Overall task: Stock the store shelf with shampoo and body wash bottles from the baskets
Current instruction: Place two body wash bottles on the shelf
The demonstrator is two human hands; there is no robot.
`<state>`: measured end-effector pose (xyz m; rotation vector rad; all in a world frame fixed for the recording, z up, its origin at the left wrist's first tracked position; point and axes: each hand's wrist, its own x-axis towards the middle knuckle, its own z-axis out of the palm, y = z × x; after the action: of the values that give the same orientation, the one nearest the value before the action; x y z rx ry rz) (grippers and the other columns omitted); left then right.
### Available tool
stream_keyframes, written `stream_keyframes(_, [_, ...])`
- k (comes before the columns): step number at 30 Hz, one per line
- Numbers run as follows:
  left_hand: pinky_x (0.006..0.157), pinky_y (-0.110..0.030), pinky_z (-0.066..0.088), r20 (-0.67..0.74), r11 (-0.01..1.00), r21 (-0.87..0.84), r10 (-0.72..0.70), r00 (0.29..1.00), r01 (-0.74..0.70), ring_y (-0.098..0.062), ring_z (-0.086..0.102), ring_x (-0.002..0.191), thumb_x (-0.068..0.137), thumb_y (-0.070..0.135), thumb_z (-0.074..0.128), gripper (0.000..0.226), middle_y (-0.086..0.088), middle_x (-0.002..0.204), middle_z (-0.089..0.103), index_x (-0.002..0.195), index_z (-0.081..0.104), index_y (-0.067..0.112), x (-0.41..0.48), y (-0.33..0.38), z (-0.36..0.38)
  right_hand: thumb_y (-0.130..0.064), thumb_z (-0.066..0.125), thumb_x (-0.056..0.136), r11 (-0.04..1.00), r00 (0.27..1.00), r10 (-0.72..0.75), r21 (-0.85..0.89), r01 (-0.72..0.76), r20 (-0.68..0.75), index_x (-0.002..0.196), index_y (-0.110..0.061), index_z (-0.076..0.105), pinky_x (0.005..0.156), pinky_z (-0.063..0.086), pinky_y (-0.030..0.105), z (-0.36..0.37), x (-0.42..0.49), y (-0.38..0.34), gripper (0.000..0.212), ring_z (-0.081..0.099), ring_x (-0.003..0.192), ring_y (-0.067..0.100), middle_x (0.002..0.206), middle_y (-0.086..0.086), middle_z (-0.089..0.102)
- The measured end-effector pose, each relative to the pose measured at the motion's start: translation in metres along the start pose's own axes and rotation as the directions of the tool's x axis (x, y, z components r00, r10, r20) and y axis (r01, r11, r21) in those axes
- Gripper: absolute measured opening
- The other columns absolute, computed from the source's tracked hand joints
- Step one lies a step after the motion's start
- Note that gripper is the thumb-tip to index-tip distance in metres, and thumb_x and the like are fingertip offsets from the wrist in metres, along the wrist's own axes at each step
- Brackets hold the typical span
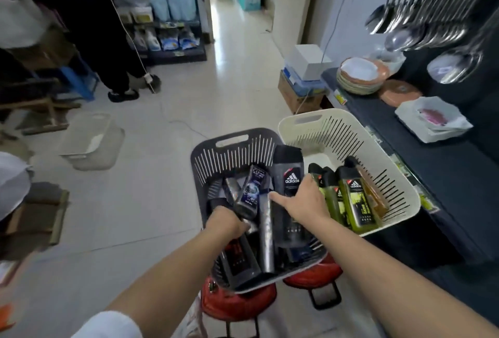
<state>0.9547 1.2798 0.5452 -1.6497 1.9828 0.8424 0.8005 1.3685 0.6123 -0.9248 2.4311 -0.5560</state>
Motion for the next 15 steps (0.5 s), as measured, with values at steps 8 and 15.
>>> stream_keyframes(8, [0.102,-0.04,0.042,0.029,0.846,-0.483,-0.241,0.97,0.224,-0.036,0.048,0.129,0.084,0.034,0.073,0.114,-0.024,0.145,0.041,0.149,-0.015,0.001,0.013,0.002,0.026,-0.059,0.07,0.077,0.997,0.992,0.081,0.026,-0.079,-0.098,0.142,-0.001,0.025,0.089,0.048,0.038,-0.006,-0.016,0.0,0.098,0.052,0.122,0.032,0.143,0.014,0.042])
stream_keyframes(15, [0.096,-0.045,0.048,-0.095,0.867,-0.47,0.136,0.986,-0.165,-0.04,0.052,0.121,0.08,0.047,0.075,0.113,-0.021,0.148,0.038,0.152,-0.006,0.015,0.011,0.011,-0.03,-0.064,0.074,0.063,0.96,0.944,0.213,0.232,-0.154,-0.253,0.12,-0.011,0.045,0.083,0.053,0.04,-0.027,-0.016,0.01,0.084,0.06,0.101,0.028,0.114,0.007,0.06])
